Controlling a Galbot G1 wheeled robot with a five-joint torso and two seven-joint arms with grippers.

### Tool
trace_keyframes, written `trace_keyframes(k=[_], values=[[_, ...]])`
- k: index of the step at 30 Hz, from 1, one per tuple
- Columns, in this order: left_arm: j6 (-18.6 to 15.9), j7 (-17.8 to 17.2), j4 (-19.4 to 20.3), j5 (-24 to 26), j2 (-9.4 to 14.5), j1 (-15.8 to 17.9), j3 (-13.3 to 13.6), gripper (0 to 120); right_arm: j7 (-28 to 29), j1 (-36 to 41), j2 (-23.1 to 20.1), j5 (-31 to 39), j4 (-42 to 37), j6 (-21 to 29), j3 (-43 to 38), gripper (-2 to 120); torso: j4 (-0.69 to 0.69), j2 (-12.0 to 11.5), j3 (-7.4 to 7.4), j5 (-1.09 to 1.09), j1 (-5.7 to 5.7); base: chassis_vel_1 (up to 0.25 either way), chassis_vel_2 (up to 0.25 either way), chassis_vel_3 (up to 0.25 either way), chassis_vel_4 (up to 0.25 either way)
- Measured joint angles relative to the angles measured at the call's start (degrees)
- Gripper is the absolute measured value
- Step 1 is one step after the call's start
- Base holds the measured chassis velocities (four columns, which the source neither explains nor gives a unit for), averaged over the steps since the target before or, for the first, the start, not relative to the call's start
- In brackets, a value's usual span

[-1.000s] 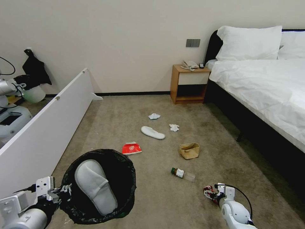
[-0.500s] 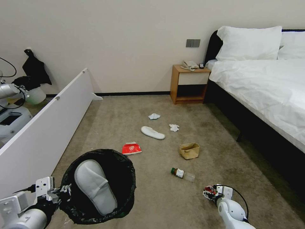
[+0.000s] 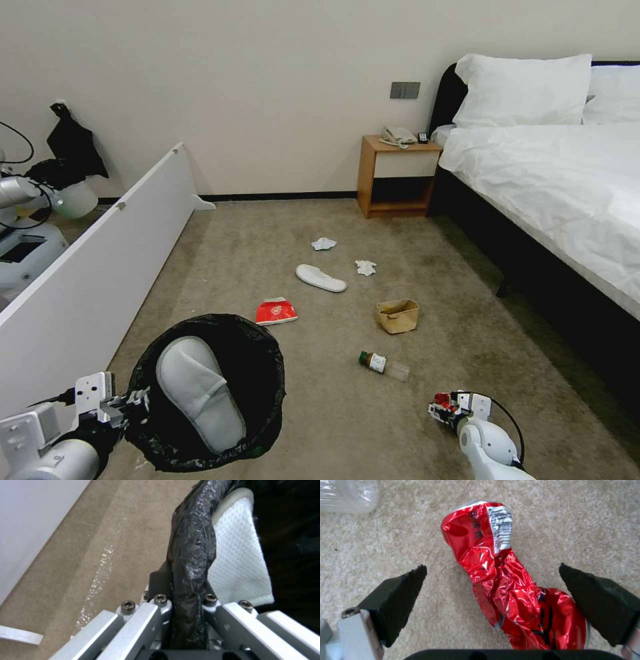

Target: Pick up the trash bin, then pick up the garbage from the floor and place it into the trash bin.

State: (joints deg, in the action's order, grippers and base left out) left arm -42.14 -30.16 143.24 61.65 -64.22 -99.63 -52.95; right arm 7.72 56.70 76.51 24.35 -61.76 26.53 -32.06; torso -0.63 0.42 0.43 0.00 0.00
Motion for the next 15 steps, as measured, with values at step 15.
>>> trace_keyframes(k=[15], values=[[0.0,-0.01,0.0,0.19,0.14,0.29,-0.1,3,-0.53,-0.65,-0.17,-1.15,1.03,0.51,0.6,98,0.0,0.0,0.0,0.0,0.0,0.0,0.0,0.0,0.0]])
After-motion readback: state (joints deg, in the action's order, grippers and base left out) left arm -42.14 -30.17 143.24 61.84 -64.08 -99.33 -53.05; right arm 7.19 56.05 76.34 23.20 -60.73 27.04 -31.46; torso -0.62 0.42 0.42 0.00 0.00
